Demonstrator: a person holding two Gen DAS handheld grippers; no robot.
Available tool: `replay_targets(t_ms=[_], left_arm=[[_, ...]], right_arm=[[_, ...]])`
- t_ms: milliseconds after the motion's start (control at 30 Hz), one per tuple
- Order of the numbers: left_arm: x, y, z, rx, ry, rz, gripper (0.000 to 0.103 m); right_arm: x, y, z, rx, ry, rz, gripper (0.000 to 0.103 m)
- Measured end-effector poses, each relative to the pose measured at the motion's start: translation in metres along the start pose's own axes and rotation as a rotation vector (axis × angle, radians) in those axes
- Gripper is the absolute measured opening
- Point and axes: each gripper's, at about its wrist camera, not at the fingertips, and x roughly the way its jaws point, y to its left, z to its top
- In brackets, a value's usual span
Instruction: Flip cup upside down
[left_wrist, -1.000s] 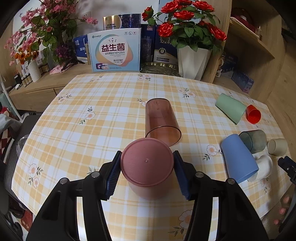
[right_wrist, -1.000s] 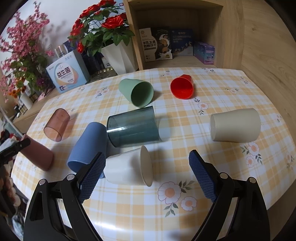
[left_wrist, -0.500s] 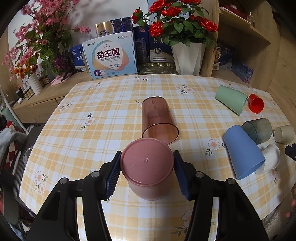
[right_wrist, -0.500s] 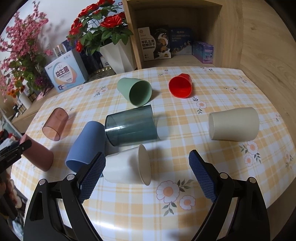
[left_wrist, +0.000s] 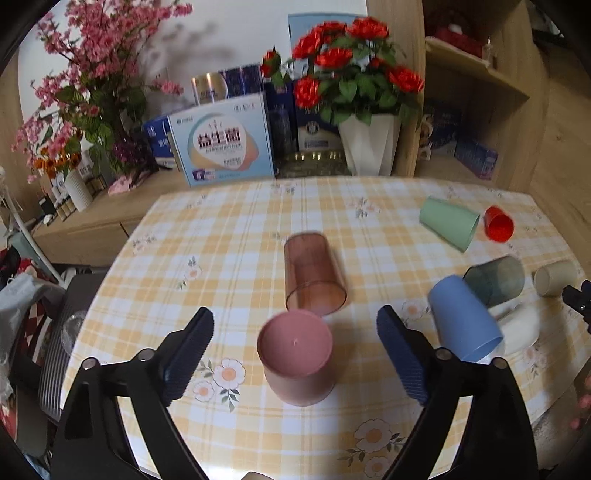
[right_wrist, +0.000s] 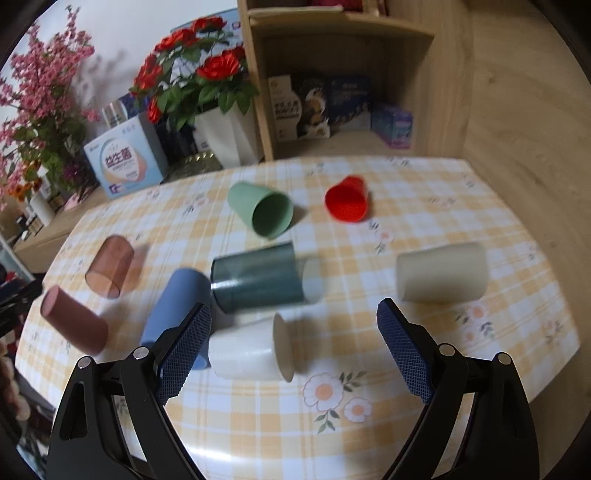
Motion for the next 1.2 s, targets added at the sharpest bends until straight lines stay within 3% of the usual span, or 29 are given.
replay_targets(t_ms=[233,600,1200], left_arm=[[-0.064,-0.003,0.026,-0.001,-0.127,-0.015,0.097],[-0.145,-0.011,0.029,-0.008,-0.227,-0.056,0.097],[-0.186,-0.011,0.022,-0.052,-0.263,-0.057,0.097]], right_arm=[[-0.046,0.005,0.021,-0.002,-0.076,-0.017,0.088],[-0.114,0.014,0.031,0.003,-0.179,-0.006,0.088],[-0.148,0.020,0.035,-0.025,-0.228,-0.019,0.088]])
